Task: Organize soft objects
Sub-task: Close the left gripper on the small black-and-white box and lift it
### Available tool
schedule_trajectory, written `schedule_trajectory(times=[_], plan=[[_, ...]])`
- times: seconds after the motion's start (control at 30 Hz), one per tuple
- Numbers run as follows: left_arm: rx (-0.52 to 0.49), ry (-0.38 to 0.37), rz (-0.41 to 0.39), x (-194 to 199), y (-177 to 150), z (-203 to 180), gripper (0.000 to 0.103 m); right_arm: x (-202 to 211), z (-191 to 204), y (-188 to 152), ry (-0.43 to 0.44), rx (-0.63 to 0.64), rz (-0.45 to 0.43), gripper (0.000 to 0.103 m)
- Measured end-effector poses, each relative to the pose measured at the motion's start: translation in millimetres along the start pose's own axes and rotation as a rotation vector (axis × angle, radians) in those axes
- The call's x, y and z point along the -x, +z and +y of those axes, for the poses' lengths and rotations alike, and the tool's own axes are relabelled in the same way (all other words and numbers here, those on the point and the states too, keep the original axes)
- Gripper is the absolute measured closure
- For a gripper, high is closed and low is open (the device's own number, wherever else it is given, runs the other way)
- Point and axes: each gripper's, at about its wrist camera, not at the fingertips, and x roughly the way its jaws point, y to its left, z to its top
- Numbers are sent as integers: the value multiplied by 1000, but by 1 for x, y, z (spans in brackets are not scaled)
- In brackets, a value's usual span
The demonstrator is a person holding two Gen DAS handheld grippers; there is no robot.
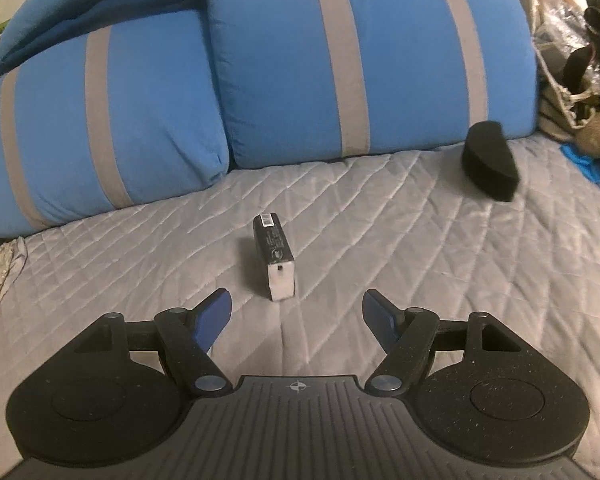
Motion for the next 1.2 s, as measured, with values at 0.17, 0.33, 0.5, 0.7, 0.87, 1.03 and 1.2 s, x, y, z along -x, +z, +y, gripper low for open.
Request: schedule_trajectory(times=[0.17, 0.33, 0.5, 0.7, 0.87, 1.03, 1.2], plan=[[13, 22, 3, -32, 2, 1, 31, -2, 1, 0, 5, -9, 18, 0], [16, 61, 14, -64, 1, 7, 31, -6, 3, 0, 20, -23, 50, 0], [46, 90, 18, -86, 0, 15, 31, -8, -2, 0, 77, -83, 82, 0], [44, 92, 7, -102, 4, 11, 35, -5, -1, 2, 117, -92, 77, 0], [95, 98, 41, -116, 4, 14, 76, -4, 8, 3, 95, -25, 60, 0], [102, 99, 51, -110, 5, 18, 78, -6, 7, 4, 31, -17, 57, 0], [109, 48, 34, -88, 11, 20, 79, -3, 1, 7, 44, -66, 22, 0]])
